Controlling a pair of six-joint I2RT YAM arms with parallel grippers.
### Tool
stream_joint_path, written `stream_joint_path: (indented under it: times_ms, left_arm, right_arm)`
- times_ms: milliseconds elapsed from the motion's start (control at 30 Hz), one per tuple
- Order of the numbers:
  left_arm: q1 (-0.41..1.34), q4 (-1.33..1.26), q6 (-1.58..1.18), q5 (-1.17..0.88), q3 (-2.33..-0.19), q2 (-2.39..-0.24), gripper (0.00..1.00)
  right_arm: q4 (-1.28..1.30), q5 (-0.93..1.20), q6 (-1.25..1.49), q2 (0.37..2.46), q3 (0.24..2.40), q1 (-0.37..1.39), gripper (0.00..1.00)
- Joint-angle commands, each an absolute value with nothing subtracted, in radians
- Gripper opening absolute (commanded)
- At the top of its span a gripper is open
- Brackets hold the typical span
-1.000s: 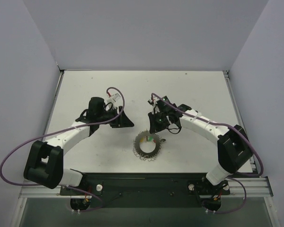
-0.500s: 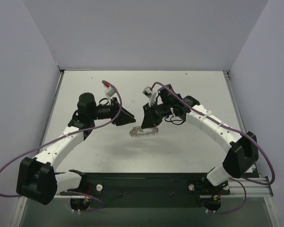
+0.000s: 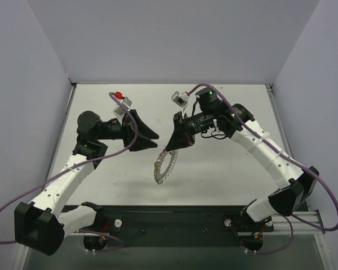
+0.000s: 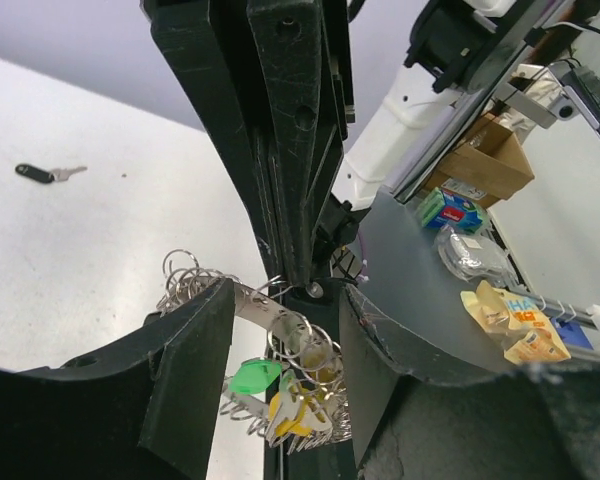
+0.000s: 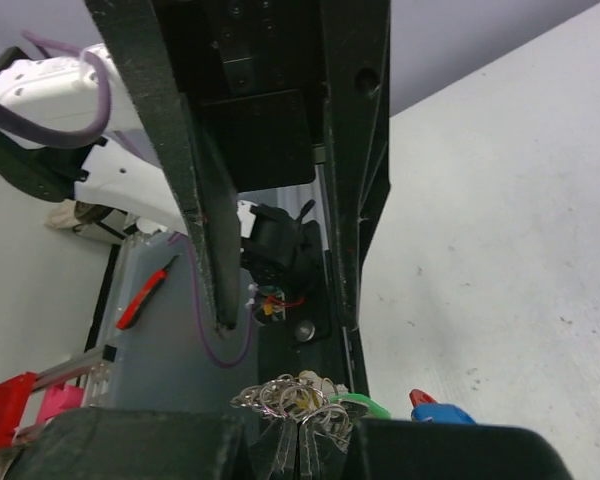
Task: Put the keys on the keyring
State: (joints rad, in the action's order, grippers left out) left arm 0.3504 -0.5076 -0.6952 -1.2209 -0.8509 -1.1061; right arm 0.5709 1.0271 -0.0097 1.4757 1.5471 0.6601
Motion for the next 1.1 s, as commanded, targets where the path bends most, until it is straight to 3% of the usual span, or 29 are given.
stream_joint_path:
  times_ms: [0,267,500,733,1067]
  left_arm:
    - [0.345,-0.643,-0.756,-1.273,-0.914,-1.083,0.56]
    - [0.405,-0.699,-0.785,-1.301,-0.945,-1.092,0.55]
    - [0.483,-0.677,-0.758,-1.256,-0.94,-1.091,0.49]
    - [0.546,-0.525,-0.651,-1.206,-0.951,-1.077,0.45]
    - [0.594,-0.353,-0.52,-1.147,-0.988,-1.066,0.31]
  right_arm:
    - [0.595,1.204,-0.029,1.417,1.621,0.663,0.0]
    - [0.595,1.258,-0.003,1.396,1.667,0.684,0.0]
    - [0.595,1.247,0.0,1.379,1.669,0.698,0.0]
    - [0.591,1.238,0.0,1.359,1.669,0.701,0.0]
    - [0.583,1.221,0.0,1.335,1.655,0.701,0.0]
